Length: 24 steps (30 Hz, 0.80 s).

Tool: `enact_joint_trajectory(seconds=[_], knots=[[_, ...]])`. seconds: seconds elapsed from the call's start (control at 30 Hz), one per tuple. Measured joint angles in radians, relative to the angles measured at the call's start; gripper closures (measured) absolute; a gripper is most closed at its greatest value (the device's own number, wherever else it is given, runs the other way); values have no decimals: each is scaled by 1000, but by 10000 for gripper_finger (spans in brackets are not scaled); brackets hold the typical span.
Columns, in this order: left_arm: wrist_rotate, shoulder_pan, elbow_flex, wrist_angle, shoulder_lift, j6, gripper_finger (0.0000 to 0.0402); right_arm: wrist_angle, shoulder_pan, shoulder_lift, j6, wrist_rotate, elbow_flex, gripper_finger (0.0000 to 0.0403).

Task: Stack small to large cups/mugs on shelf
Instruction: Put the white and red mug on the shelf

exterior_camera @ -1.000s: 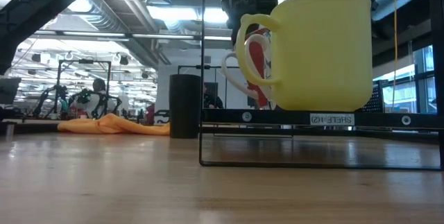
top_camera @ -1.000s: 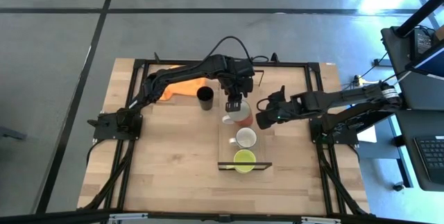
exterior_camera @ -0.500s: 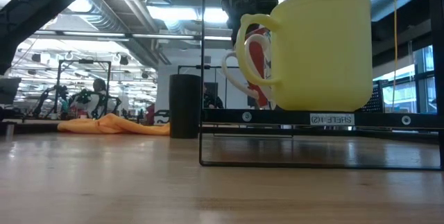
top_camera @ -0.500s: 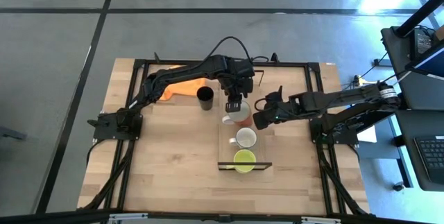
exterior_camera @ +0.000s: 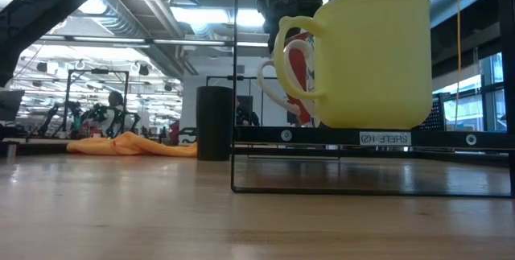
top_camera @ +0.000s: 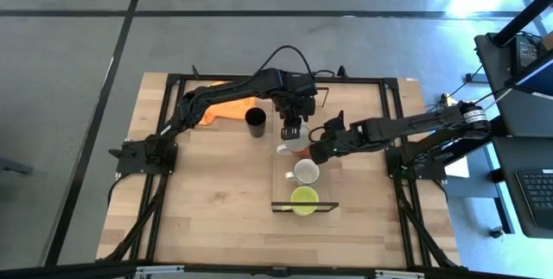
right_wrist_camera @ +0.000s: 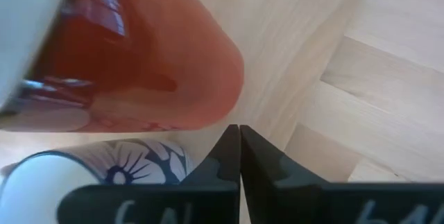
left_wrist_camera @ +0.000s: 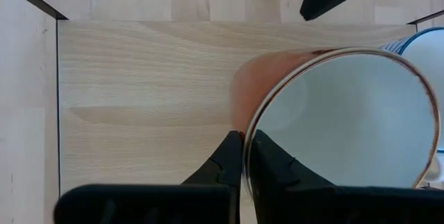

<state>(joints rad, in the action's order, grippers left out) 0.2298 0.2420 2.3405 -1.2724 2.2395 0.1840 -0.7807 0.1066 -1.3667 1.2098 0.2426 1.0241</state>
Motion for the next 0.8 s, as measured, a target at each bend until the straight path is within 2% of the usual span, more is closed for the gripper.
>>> enact_joint_trajectory(seconds=[0.33, 0.8], knots=[[0, 0, -3, 3, 0, -16, 395, 44, 0, -50, -39, 8, 0, 400], [5, -2, -81, 40, -5, -38, 381, 53, 0, -110, -67, -8, 0, 400]])
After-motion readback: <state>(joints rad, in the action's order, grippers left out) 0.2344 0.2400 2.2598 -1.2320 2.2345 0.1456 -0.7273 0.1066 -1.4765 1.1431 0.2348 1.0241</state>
